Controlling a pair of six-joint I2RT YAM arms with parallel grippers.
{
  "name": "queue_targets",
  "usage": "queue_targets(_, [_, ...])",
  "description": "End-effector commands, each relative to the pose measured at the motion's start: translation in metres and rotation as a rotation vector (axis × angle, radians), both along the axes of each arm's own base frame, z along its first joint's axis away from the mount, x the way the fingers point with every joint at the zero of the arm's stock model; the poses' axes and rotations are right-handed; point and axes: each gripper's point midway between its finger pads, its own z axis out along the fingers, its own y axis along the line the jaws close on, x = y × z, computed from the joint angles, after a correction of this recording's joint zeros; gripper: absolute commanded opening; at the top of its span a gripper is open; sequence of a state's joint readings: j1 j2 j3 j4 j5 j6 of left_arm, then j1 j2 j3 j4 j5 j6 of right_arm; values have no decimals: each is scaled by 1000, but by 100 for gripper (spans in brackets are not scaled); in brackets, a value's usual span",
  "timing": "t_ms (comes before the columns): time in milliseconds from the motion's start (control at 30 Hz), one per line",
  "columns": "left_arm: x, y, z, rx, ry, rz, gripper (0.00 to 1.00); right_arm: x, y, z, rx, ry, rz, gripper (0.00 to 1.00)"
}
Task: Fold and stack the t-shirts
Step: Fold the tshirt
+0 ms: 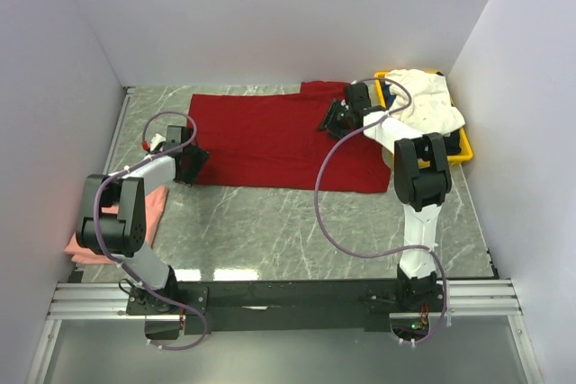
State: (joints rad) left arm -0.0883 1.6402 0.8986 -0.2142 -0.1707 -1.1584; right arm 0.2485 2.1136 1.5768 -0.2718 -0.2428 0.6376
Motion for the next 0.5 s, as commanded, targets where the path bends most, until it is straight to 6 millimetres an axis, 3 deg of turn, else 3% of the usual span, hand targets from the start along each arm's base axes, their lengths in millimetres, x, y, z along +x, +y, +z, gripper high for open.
queue_targets(0, [5,-2,25,3,-48,-29,70,-7,-8,53,-37,-104,-3,52])
queue_targets(67, [8,-2,32,6,-63,-33,70,-20,-16,47,-50,-86,-28,51])
queue_targets(100, [11,-3,39,6,-76,-35,70,-25,-21,58,-50,-108,-46,51])
queue_targets(167, [15,-4,49,1,-107,-37,70,-41,-28,46,-56,-88,-68,50])
queue_targets(200, [21,-6,57,-8,-132,-45,70,-46,-34,54,-62,-105,-90,50])
queue_targets(233, [23,-6,61,-11,-141,-45,70,-55,-41,43,-69,-86,-104,50])
queue_targets(300, [31,-8,68,-22,-164,-48,70,-67,-51,39,-69,-79,-142,50])
queue_targets(400, [39,-10,64,-31,-155,-46,70,-73,-70,36,-65,-74,-199,50])
queue_targets(433, [41,-13,62,-39,-153,-55,70,-80,-75,26,-75,-51,-209,50])
queue_targets(467, [43,-14,52,-40,-132,-54,70,-81,-83,23,-79,-41,-229,50])
